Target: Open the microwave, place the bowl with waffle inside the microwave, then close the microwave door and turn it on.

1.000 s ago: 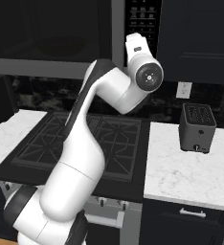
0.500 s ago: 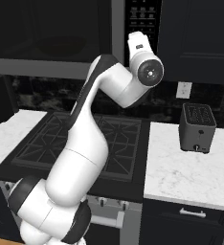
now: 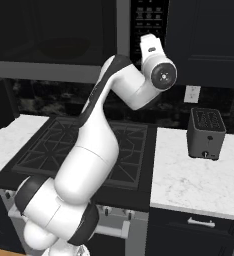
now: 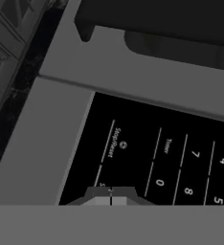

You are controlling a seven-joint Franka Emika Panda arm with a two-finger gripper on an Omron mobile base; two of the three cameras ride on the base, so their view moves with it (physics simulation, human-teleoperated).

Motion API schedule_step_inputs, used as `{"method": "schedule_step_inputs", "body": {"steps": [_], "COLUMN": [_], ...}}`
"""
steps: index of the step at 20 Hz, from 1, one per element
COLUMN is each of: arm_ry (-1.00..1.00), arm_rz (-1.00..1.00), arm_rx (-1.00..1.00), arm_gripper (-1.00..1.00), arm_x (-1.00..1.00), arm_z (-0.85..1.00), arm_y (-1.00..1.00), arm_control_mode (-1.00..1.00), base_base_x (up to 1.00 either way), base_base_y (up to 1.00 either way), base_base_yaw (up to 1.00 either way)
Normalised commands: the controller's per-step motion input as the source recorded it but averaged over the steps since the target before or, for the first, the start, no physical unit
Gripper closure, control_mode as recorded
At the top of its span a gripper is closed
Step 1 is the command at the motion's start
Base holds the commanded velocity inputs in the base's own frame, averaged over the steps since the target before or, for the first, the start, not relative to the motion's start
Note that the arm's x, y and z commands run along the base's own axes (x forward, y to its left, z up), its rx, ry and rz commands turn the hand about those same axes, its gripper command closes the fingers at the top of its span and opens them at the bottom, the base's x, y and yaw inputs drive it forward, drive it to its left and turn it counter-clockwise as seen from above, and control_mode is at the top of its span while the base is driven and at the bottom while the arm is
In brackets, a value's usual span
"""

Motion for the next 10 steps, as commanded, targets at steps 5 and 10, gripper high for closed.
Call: {"method": "schedule_step_inputs", "body": {"steps": [5,10], "arm_ry": [0.0,0.0], "arm_rz": [0.0,0.0], "arm_rx": [0.0,0.0], "arm_gripper": [1.0,1.0], "arm_x": [0.23,0.31], "arm_z": [-0.12,-0.01], "arm_y": [-0.05,0.0], "arm_control_mode": [-1.0,-1.0], "base_base_x": [0.0,0.0], "base_base_y": [0.0,0.0], "base_base_yaw": [0.0,0.0]}}
